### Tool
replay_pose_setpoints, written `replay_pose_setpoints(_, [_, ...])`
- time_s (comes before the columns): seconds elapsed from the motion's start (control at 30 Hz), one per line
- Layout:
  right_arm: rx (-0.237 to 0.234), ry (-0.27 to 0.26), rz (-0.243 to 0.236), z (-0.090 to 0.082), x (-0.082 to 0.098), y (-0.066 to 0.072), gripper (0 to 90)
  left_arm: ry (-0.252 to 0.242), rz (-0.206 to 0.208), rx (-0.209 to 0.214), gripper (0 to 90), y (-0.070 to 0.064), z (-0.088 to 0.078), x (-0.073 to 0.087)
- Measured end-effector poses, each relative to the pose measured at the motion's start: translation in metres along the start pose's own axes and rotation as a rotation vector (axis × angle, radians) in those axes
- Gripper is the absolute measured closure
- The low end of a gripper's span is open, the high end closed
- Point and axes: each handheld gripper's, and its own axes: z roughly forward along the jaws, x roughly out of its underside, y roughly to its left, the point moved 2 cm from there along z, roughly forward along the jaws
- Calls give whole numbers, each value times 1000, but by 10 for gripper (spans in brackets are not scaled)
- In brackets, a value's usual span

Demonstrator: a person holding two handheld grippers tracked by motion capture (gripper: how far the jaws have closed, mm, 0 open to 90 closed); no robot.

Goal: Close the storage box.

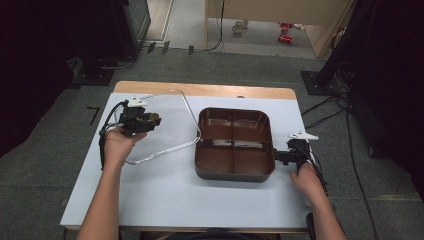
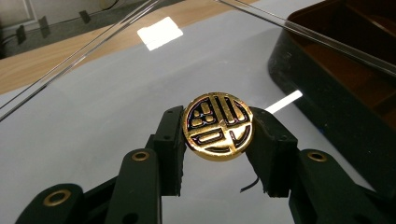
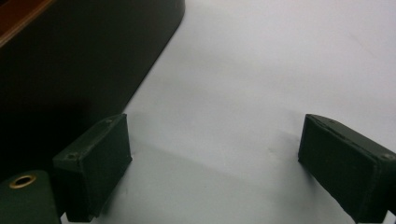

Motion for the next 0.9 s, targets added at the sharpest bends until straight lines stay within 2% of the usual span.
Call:
replay_pose_setpoints(0.1, [0, 1, -2, 0, 0, 0, 87, -5, 19, 16, 588, -7, 0, -4])
replay_pose_setpoints(0.17, [0, 0, -1, 0, 0, 0, 87, -7, 41, 46, 588, -16, 2, -7])
replay_pose_setpoints(0.23, [0, 0, -1, 0, 0, 0, 87, -7, 44, 60, 588, -19, 4, -8])
replay_pose_setpoints(0.3, [0, 0, 0, 0, 0, 0, 87, -7, 51, 92, 588, -28, 10, -10])
replay_pose_setpoints(0.37, [0, 1, -2, 0, 0, 0, 87, -7, 58, 97, 588, -31, 11, -11])
replay_pose_setpoints(0.43, [0, 0, -1, 0, 0, 0, 87, -6, 84, 108, 588, -40, 16, -13])
replay_pose_setpoints(0.47, [0, 0, -1, 0, 0, 0, 87, -6, 84, 108, 588, -40, 16, -13])
replay_pose_setpoints(0.67, [0, 1, -1, 0, 0, 0, 87, -10, 123, 135, 588, -62, 26, -18])
replay_pose_setpoints(0.9, [0, 0, -4, 0, 0, 0, 87, 6, 143, 166, 588, -79, 37, -25])
